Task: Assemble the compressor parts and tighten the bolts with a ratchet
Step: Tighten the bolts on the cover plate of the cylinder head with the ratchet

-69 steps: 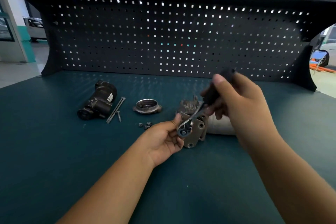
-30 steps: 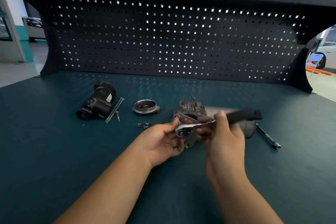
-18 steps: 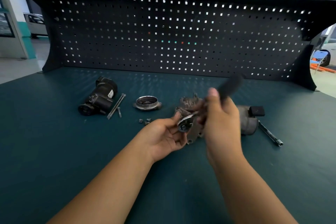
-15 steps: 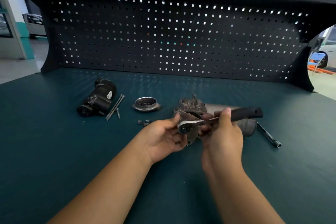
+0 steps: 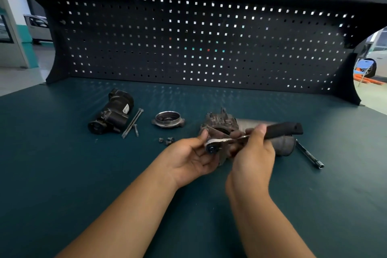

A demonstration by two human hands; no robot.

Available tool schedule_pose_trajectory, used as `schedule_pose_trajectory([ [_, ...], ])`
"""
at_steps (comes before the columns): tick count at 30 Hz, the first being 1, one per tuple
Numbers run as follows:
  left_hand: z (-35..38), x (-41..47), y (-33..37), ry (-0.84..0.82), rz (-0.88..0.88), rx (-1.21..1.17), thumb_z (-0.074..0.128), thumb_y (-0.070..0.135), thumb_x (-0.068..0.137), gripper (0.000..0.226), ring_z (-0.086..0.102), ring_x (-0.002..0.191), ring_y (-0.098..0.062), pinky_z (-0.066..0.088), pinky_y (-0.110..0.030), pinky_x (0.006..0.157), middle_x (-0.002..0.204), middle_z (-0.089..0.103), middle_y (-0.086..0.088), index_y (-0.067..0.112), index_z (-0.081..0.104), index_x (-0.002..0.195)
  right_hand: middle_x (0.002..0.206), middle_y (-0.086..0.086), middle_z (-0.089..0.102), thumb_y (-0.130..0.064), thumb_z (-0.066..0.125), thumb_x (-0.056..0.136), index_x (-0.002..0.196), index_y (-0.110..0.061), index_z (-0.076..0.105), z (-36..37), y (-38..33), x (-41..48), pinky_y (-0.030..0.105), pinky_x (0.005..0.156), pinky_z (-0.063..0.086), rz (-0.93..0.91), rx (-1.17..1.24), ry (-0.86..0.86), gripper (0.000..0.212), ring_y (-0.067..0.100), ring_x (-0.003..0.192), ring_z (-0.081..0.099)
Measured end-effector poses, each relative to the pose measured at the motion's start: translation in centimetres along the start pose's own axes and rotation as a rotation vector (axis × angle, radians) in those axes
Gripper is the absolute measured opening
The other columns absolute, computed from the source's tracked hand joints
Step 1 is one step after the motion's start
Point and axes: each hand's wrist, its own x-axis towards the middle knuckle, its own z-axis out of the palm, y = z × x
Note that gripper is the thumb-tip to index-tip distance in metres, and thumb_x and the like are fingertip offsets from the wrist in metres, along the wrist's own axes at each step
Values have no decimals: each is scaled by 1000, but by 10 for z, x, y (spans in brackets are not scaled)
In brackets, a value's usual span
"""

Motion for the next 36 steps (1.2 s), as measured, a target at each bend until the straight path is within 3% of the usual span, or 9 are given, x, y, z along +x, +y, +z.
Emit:
schedule_pose_trajectory([
  [3, -2, 0, 2, 5, -15, 6, 58, 16, 79, 13, 64, 69, -20, 53, -33, 69, 76, 65, -10, 7, 62, 88, 59, -7, 63, -34, 42, 97, 75, -21, 50, 4, 6, -9, 20, 52, 45, -236, -128, -164, 27, 4, 53, 56],
  [8, -3, 2, 0, 18, -40, 101, 47, 11, 90, 15, 58, 74, -16, 50, -29, 66, 79, 60, -5, 10, 59, 81, 62, -7, 54, -28, 53, 93, 72, -25, 41, 13, -4, -4, 31, 60, 43, -689, -867, -659, 24, 16, 65, 53],
  [11, -1, 1, -2, -11, 1, 66, 53, 15, 85, 10, 63, 53, -12, 52, -24, 57, 59, 65, -2, 14, 61, 79, 56, -6, 58, -25, 50, 94, 67, -18, 50, 6, -5, 2, 17, 52, 40, -503, -555, -498, 27, 3, 52, 52],
  [15, -3, 0, -1, -69, 12, 65, 56, 22, 79, 18, 65, 68, -18, 49, -34, 72, 71, 67, -6, 12, 62, 93, 54, -12, 61, -25, 41, 99, 72, -18, 52, 1, 6, 1, 17, 56, 43, -241, -166, -251, 30, -2, 48, 51],
  [18, -4, 1, 0, -29, 3, 100, 42, 9, 93, 23, 64, 48, -13, 53, -21, 51, 55, 65, -4, 11, 60, 79, 58, -9, 57, -18, 44, 98, 76, -15, 48, 4, 5, -3, 12, 53, 38, -529, -458, -474, 22, -1, 57, 52],
  [22, -3, 2, -1, 6, 6, 137, 41, 8, 94, 37, 63, 48, -13, 52, -21, 45, 54, 64, -6, 8, 63, 65, 65, -7, 52, -20, 48, 96, 74, -18, 40, 5, 3, 2, 34, 61, 41, -765, -822, -688, 23, 14, 67, 50],
  [28, 0, -4, 0, -56, 19, 61, 54, 20, 80, 19, 67, 60, -15, 54, -32, 67, 73, 71, -6, 13, 66, 92, 57, -9, 59, -26, 40, 99, 75, -17, 52, 1, 9, 1, 24, 59, 44, -210, -182, -253, 29, 3, 54, 54],
  [31, -5, -2, 1, -46, 20, 67, 39, 8, 93, 28, 63, 51, -13, 52, -22, 49, 63, 66, -6, 13, 64, 82, 61, -5, 58, -17, 45, 97, 74, -15, 48, 3, 7, -3, 17, 59, 44, -471, -369, -500, 23, 5, 61, 55],
  [36, -3, -3, 1, 4, 14, 114, 52, 15, 80, 23, 59, 66, -14, 49, -23, 62, 68, 61, -5, 10, 65, 62, 67, -18, 48, -17, 57, 91, 71, -24, 52, 5, 10, -5, 24, 63, 29, -835, -834, -726, 22, 14, 73, 43],
])
